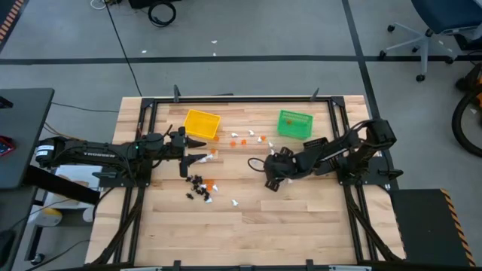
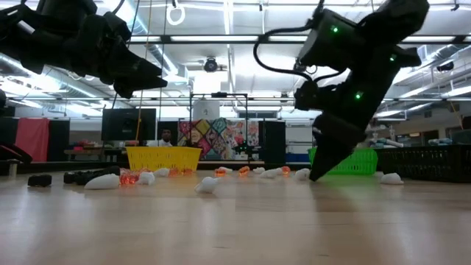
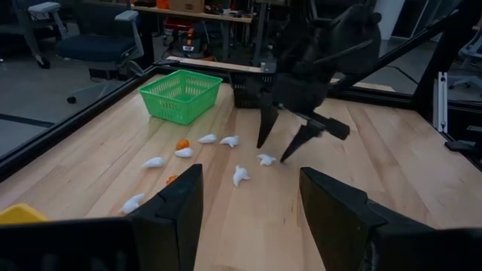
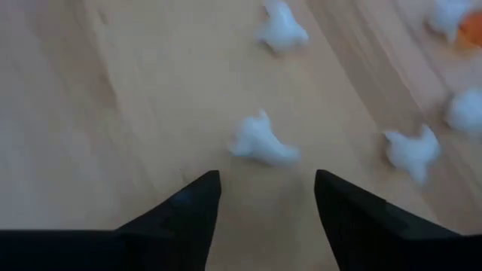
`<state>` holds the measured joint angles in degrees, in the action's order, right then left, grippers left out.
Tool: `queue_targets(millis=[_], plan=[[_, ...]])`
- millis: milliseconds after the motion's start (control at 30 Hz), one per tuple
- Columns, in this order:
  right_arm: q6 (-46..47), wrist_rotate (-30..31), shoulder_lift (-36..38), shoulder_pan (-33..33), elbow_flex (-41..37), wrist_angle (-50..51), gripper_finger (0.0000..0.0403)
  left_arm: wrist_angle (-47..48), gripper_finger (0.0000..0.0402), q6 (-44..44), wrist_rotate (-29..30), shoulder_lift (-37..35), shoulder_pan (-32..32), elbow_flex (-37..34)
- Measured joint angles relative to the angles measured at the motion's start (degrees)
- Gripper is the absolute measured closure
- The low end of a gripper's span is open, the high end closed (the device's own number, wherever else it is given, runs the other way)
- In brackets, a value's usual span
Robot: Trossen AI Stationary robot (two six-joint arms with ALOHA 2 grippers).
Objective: Sort Halloween decoration
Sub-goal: Put the white ghost toy into the yellow bin
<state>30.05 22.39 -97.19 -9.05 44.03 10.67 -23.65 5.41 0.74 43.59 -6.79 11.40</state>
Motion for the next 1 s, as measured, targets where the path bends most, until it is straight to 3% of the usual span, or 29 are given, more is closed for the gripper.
queue_targets(millis=[133,300,567,800,1000], plan=[[-1.19,1.72,-0.07,-0.91,-3.26,-10.3,0.0179,-0.01,0.0205,0.0,-0.01,0.0,0.0,0.0],[-2.76,8.13,-0.07,-2.48,-6.35,-21.32,0.018,-0.01,0.0205,-0.02,-0.01,0.0,0.02,0.0],[-4.42,9.33,-0.07,-3.22,-8.83,-26.97,0.0181,-0.03,0.0205,-0.28,-0.01,0.0,0.0,0.0],[-7.71,9.35,-0.15,-2.33,-14.91,-39.63,0.0181,-0.03,0.0205,-0.28,-0.01,0.0,0.0,0.0],[-11.67,5.05,-0.2,-0.58,-19.24,-48.69,0.0187,-0.07,0.0205,-0.28,-0.03,0.0,0.0,0.0]])
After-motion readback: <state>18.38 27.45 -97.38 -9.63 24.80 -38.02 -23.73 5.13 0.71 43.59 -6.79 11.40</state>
